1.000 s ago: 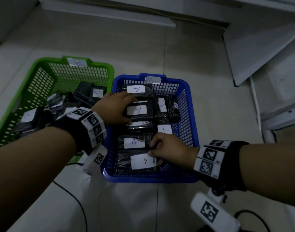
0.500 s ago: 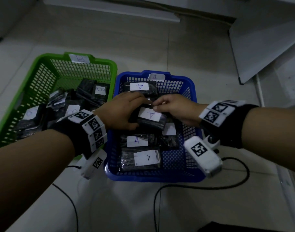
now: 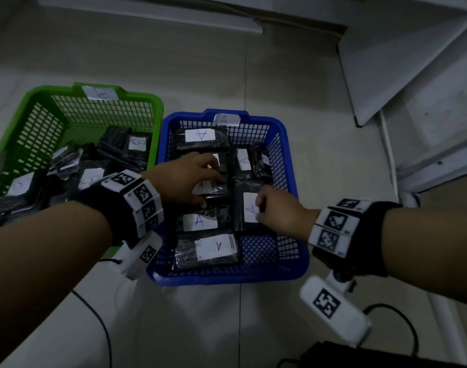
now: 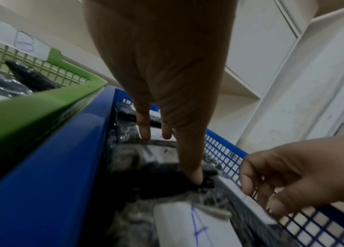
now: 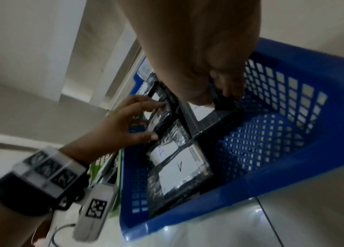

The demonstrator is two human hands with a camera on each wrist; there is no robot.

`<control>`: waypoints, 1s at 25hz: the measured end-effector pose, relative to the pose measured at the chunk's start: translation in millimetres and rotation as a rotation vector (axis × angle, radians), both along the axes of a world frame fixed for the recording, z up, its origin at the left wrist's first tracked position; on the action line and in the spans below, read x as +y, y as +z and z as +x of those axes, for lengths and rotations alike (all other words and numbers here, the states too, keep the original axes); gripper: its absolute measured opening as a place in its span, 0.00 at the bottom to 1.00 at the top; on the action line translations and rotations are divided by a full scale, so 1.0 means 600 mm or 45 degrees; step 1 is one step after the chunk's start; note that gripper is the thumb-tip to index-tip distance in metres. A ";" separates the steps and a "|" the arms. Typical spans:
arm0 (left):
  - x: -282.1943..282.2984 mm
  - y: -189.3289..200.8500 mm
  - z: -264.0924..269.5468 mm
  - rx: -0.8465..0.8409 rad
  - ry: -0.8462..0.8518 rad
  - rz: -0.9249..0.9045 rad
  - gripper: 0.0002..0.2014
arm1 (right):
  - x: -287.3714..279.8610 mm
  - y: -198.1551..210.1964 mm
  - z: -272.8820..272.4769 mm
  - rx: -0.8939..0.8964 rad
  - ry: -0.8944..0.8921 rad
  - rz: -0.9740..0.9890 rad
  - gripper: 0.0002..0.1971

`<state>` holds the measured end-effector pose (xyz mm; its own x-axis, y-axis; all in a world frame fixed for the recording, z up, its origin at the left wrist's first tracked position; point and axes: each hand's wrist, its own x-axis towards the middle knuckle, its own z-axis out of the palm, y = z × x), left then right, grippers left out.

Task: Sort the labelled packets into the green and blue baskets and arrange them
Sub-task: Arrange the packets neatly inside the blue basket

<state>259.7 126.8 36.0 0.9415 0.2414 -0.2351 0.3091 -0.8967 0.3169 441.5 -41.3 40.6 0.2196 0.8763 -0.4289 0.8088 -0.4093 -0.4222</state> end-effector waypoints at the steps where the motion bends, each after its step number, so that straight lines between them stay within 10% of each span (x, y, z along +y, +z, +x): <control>1: 0.002 0.003 0.000 -0.044 0.017 0.026 0.29 | 0.005 0.001 -0.004 -0.055 0.059 0.010 0.15; 7: -0.003 0.005 -0.010 -0.020 0.024 -0.031 0.18 | 0.016 -0.005 -0.005 -0.179 0.412 0.009 0.35; 11: 0.015 0.021 -0.009 -0.055 0.142 -0.045 0.16 | 0.056 0.011 0.007 -0.141 0.437 0.041 0.21; 15: 0.050 0.024 -0.007 -0.020 0.512 0.171 0.25 | 0.136 0.033 0.004 0.226 -0.087 0.318 0.11; 25: 0.059 0.018 -0.019 -0.024 0.486 -0.045 0.33 | 0.228 0.023 -0.007 1.001 -0.679 0.218 0.11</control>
